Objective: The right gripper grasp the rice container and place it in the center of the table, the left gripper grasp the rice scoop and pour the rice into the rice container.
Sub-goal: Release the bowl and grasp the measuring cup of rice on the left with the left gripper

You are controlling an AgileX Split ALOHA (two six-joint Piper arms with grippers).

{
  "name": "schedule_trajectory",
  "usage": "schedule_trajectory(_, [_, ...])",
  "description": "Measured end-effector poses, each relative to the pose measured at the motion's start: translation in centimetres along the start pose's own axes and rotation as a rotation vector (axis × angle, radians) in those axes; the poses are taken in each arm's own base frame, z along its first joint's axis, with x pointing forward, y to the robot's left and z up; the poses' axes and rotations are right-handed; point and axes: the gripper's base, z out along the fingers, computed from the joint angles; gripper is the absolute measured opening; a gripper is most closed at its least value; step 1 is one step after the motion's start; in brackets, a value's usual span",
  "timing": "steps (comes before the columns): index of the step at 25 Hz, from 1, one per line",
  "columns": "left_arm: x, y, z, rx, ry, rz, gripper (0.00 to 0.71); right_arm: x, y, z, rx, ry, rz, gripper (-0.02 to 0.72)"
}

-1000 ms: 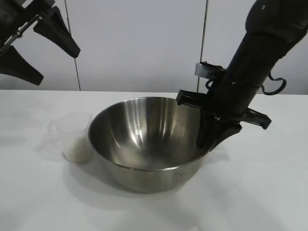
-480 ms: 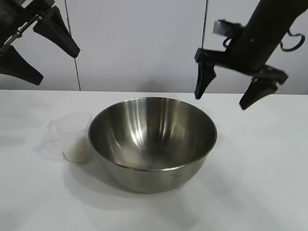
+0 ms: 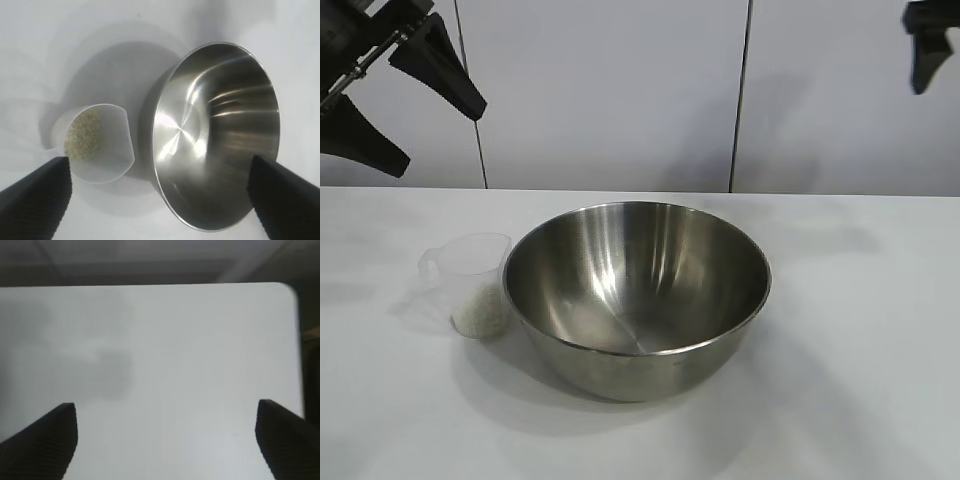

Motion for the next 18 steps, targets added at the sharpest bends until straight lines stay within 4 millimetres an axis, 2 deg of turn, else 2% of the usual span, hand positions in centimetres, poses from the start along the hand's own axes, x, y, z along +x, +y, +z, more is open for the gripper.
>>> schedule_trajectory(3, [0.0, 0.0, 0.0, 0.000, 0.000, 0.000, 0.687, 0.3, -3.1, -4.7, 0.040, -0.055, 0.067, 0.661])
schedule_trajectory(5, [0.0, 0.0, 0.0, 0.000, 0.000, 0.000, 0.687, 0.7, -4.1, -8.8, 0.055, -0.123, 0.073, 0.660])
schedule_trajectory(7, [0.0, 0.0, 0.0, 0.000, 0.000, 0.000, 0.687, 1.4, -4.4, -13.7, 0.061, -0.219, 0.064, 0.660])
schedule_trajectory(9, [0.0, 0.0, 0.0, 0.000, 0.000, 0.000, 0.687, 3.1, -4.5, -20.3, 0.047, -0.370, 0.084, 0.660])
schedule_trajectory(10, [0.0, 0.0, 0.0, 0.000, 0.000, 0.000, 0.687, 4.0, -4.3, -23.0, 0.029, -0.436, 0.089, 0.660])
schedule_trajectory(13, [0.0, 0.0, 0.0, 0.000, 0.000, 0.000, 0.687, 8.6, -3.2, -31.6, -0.050, -0.657, 0.069, 0.660])
schedule_trajectory(15, [0.0, 0.0, 0.0, 0.000, 0.000, 0.000, 0.687, 12.6, -2.5, -35.8, -0.117, -0.762, 0.050, 0.659])
schedule_trajectory(16, [0.0, 0.0, 0.0, 0.000, 0.000, 0.000, 0.687, 15.0, -2.3, -37.5, -0.136, -0.803, 0.041, 0.657])
schedule_trajectory(18, [0.0, 0.0, 0.0, 0.000, 0.000, 0.000, 0.687, 19.6, -2.2, -39.1, -0.142, -0.828, 0.035, 0.636])
